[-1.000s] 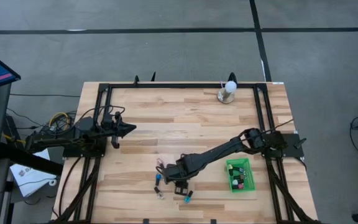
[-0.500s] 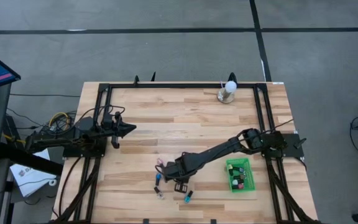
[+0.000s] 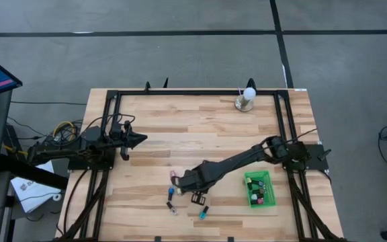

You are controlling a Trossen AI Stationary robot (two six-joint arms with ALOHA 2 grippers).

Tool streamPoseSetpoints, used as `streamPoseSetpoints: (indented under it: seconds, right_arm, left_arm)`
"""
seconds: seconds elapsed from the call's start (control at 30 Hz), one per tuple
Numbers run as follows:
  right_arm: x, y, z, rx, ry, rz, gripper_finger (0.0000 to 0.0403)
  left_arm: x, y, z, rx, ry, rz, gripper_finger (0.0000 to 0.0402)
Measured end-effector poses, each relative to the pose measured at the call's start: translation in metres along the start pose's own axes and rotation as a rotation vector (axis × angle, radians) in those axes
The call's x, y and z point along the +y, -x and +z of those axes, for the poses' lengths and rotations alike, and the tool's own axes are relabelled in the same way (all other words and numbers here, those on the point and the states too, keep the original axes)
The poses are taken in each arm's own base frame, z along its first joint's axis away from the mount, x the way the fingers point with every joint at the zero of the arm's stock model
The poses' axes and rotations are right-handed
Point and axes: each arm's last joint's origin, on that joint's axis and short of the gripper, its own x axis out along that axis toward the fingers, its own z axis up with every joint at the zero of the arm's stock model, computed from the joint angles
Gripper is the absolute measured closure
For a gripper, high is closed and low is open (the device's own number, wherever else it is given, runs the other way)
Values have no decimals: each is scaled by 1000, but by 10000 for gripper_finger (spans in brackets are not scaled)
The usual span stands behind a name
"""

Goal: Pick & Place Nail Polish
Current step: Put the right white nail polish into the green bin

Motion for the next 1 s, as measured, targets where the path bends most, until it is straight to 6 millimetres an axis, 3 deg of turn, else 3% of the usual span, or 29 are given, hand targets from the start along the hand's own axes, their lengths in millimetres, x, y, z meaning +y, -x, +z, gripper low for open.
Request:
streamPoseSetpoints:
  seconds: [0.2,0.37,0.67,0.8,1.0]
  right_arm:
    - [-5,47,-18,-10,-115,-60,361]
    - [-3,77,-50,68,-243,-147,361]
    - [2,96,-121,164,-492,-171,361]
    - [-7,99,-155,154,-647,-113,361]
    - [-24,89,-200,134,-866,-60,361]
  left_arm:
    - [0,0,0,0,0,0,401]
    - [0,0,0,0,0,0,401]
    - [0,0,0,0,0,0,401]
    - [0,0,0,0,0,0,401]
    - [0,0,0,0,0,0,401]
